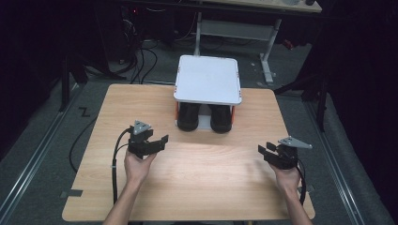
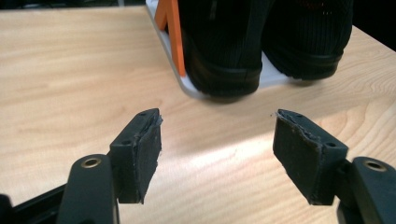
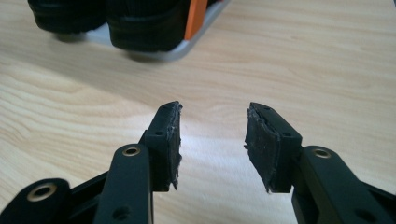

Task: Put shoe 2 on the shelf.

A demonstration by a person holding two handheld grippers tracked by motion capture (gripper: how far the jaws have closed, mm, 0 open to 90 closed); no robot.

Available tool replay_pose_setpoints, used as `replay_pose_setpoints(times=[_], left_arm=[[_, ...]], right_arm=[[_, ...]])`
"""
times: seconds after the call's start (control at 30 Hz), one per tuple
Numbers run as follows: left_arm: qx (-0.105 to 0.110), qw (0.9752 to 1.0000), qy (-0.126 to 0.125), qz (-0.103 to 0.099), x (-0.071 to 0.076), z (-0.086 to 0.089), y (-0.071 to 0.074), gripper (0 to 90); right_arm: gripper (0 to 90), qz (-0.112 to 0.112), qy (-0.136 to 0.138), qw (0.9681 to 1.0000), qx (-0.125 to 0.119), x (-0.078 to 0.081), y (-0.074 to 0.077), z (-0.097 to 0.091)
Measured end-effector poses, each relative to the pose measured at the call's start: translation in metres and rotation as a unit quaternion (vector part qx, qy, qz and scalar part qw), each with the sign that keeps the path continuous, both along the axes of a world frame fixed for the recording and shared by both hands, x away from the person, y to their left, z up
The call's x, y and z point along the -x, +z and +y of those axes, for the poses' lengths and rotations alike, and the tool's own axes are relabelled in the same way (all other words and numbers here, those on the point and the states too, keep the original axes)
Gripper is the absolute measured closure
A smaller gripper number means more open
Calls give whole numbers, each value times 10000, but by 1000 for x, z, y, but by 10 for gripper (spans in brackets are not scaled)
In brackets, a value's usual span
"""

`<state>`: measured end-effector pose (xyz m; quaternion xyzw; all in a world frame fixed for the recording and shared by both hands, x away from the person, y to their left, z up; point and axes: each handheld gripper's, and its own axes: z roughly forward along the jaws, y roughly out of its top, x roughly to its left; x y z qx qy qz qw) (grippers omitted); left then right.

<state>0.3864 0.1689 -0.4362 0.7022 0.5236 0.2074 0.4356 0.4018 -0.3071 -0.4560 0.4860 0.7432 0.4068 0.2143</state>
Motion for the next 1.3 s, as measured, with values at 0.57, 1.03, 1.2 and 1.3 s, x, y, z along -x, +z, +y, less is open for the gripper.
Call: replay_pose_setpoints(times=[0.57,1.03,1.2,1.3], left_arm=[[-347,9982,354,350,32,15,-48,327],[-981,9930,462,473,37,11,-71,307],[-987,9928,495,473,39,8,-71,295],[-985,9928,476,481,39,8,-71,285]], right_arm=[[532,156,-12,9989,439,14,-24,-3],[464,344,-56,9970,698,10,-45,1],[430,362,-115,9968,699,9,-45,2],[421,366,-148,9968,700,9,-45,3]])
